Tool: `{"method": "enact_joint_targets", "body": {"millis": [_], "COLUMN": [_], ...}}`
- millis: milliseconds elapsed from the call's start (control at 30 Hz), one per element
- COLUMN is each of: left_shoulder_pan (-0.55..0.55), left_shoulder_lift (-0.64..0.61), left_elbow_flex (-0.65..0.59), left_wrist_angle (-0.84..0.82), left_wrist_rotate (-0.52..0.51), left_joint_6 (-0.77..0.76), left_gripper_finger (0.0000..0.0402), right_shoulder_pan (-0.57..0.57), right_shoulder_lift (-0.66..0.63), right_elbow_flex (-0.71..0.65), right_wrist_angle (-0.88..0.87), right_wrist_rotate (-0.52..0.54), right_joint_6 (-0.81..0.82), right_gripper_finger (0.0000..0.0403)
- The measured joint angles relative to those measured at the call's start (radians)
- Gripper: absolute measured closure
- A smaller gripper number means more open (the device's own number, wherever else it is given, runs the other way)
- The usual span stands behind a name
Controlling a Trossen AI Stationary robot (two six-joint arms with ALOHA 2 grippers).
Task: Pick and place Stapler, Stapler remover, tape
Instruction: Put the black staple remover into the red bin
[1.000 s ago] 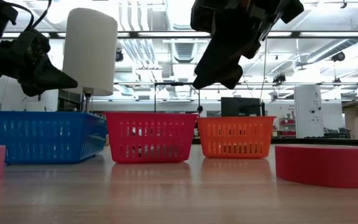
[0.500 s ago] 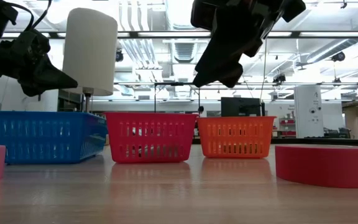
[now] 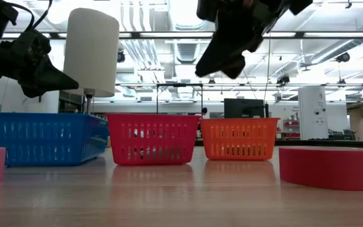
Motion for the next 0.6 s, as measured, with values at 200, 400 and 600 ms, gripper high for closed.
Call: {"method": "enact_joint_targets", "body": {"millis": [200, 400, 600], "left_shoulder_pan": [0.0, 0.0, 0.0], "left_shoulder_lift": [0.0, 0.0, 0.0], "left_elbow_flex": [0.0, 0.0, 0.0], "left_wrist_angle": [0.0, 0.0, 0.0], "left_wrist_rotate": [0.0, 0.0, 0.0], "left_joint_6": [0.0, 0.0, 0.0], "left_gripper_finger": [0.0364, 0.0364, 0.0364], "right_shoulder_pan": [0.014, 0.03, 0.072], "right_shoulder_lift": [-0.091, -0.178, -0.274], "right_elbow_flex": [-0.015, -0.033, -0.096], "right_wrist_angle": [-0.007, -0.015, 0.022], "right_wrist_rotate": [0.128, 0.184, 0.296], "right_joint_6": [-0.059, -0.093, -0.115], "right_gripper_finger": [0.0394, 0.0394, 0.0394]}}
